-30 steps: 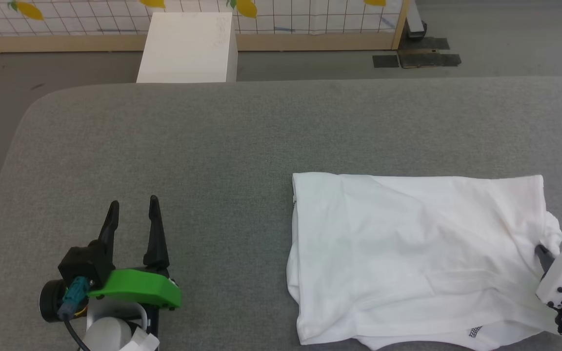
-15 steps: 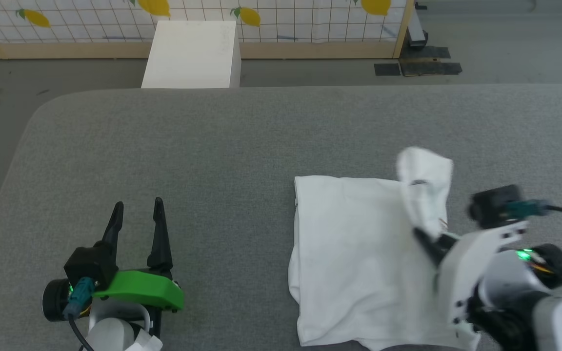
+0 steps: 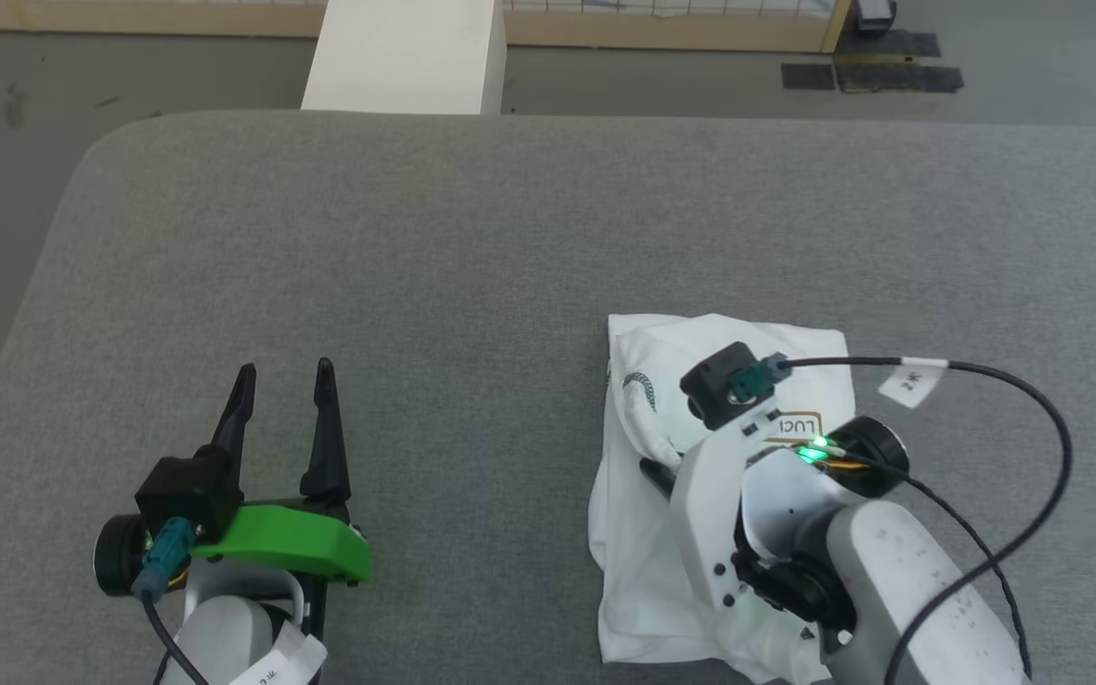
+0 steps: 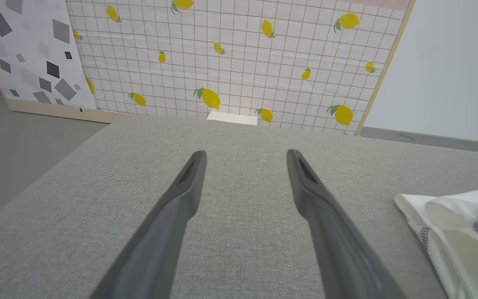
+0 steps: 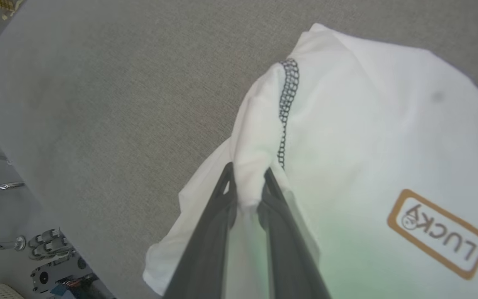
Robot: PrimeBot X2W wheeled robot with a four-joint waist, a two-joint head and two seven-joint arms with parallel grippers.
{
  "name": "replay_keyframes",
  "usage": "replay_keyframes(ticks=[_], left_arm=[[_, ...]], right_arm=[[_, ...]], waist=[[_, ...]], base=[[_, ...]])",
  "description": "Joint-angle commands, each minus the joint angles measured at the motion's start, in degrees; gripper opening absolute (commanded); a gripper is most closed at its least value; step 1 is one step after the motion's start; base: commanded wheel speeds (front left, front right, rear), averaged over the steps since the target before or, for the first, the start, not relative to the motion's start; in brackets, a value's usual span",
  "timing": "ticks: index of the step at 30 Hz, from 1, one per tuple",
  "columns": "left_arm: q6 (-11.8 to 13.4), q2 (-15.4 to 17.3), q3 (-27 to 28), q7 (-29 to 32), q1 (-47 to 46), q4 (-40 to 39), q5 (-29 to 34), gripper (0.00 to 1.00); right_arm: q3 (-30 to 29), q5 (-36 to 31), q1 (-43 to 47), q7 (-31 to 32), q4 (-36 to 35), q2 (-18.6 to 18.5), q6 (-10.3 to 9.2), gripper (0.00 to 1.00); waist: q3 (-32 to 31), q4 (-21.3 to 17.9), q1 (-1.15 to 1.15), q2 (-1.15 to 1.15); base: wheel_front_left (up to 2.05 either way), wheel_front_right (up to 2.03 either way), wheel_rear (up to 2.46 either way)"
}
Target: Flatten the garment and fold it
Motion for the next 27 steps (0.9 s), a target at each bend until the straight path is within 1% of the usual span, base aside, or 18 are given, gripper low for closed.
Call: replay_keyframes(ticks=[1, 6, 7, 8, 9, 12, 14, 18, 20, 23, 24, 27], left_arm=[[0.09, -0.21, -0.05, -0.27, -1.28, -0.2, -0.35, 1.0], [0.43, -0.23, -0.28, -0.27, -1.57, -0.33, -0.4, 1.0], [0.51, -0.23, -0.41, -0.27, -1.55, -0.32, -0.46, 1.0], [0.59, -0.23, -0.52, -0.27, -1.52, -0.31, -0.53, 1.0], [0.66, -0.23, -0.61, -0.27, -1.47, -0.29, -0.62, 1.0], [0.7, -0.24, -0.8, -0.27, -1.27, -0.11, -0.89, 1.0], [0.77, -0.24, -0.78, -0.27, -1.12, -0.06, -1.04, 1.0], [0.72, -0.24, -0.56, -0.27, -0.49, -0.22, -1.11, 1.0], [0.61, -0.24, -0.36, -0.27, -0.09, -0.29, -1.1, 1.0], [0.5, -0.24, -0.16, -0.27, 0.5, -0.41, -1.1, 1.0], [0.47, -0.24, -0.12, -0.27, 0.6, -0.45, -1.13, 1.0], [0.56, -0.24, -0.11, -0.27, 1.04, -0.65, -1.12, 1.0]], right_arm=[[0.63, 0.68, -1.6, -0.8, 1.62, 0.29, -0.09, 0.0], [2.59, 3.09, -4.4, -0.87, 9.06, 0.52, -0.09, 0.01], [2.75, 3.73, -4.65, -0.79, 10.07, 0.54, -0.09, 0.32], [2.93, 4.59, -4.72, -0.78, 10.55, 0.55, -0.09, 0.78], [2.98, 5.68, -4.71, -0.85, 10.77, 0.56, -0.09, 1.0], [2.92, 8.82, -4.66, -3.18, 9.14, 0.57, -0.09, 1.0], [2.51, 11.43, -4.2, -6.08, 6.45, 0.57, -0.09, 1.0], [-0.08, 19.58, -1.78, -12.94, -1.16, 0.58, -0.09, 1.0], [-3.18, 24.52, 0.37, -16.29, -4.93, 0.58, -0.09, 1.0], [-8.76, 29.33, 3.38, -20.33, -8.8, 0.58, -0.09, 1.0], [-10.11, 30.39, 4.02, -21.13, -9.3, 0.58, -0.09, 1.0], [-16.46, 36.53, 6.79, -23.51, -9.37, 0.58, -0.09, 1.0]], waist=[[1.17, 1.05, 0.0, 0.0], [1.8, 1.39, 0.0, 0.0], [1.79, 1.39, 0.0, 0.0], [1.74, 1.36, 0.0, 0.0], [1.66, 1.28, 0.0, 0.0], [0.97, 0.7, 0.0, 0.0], [0.31, 0.12, 0.0, 0.0], [-1.31, -1.52, 0.0, 0.0], [-2.33, -2.59, 0.0, 0.0], [-3.49, -4.12, 0.0, 0.0], [-3.69, -4.45, 0.0, 0.0], [-4.41, -5.89, 0.0, 0.0]], base=[[0.0, 0.0, 0.0], [0.0, 0.0, 0.0], [0.0, 0.0, 0.0], [0.0, 0.0, 0.0], [0.0, 0.0, 0.0], [0.0, 0.0, 0.0], [0.0, 0.0, 0.0], [0.0, 0.0, 0.0], [0.0, 0.0, 0.0], [0.0, 0.0, 0.0], [0.0, 0.0, 0.0], [0.0, 0.0, 0.0]])
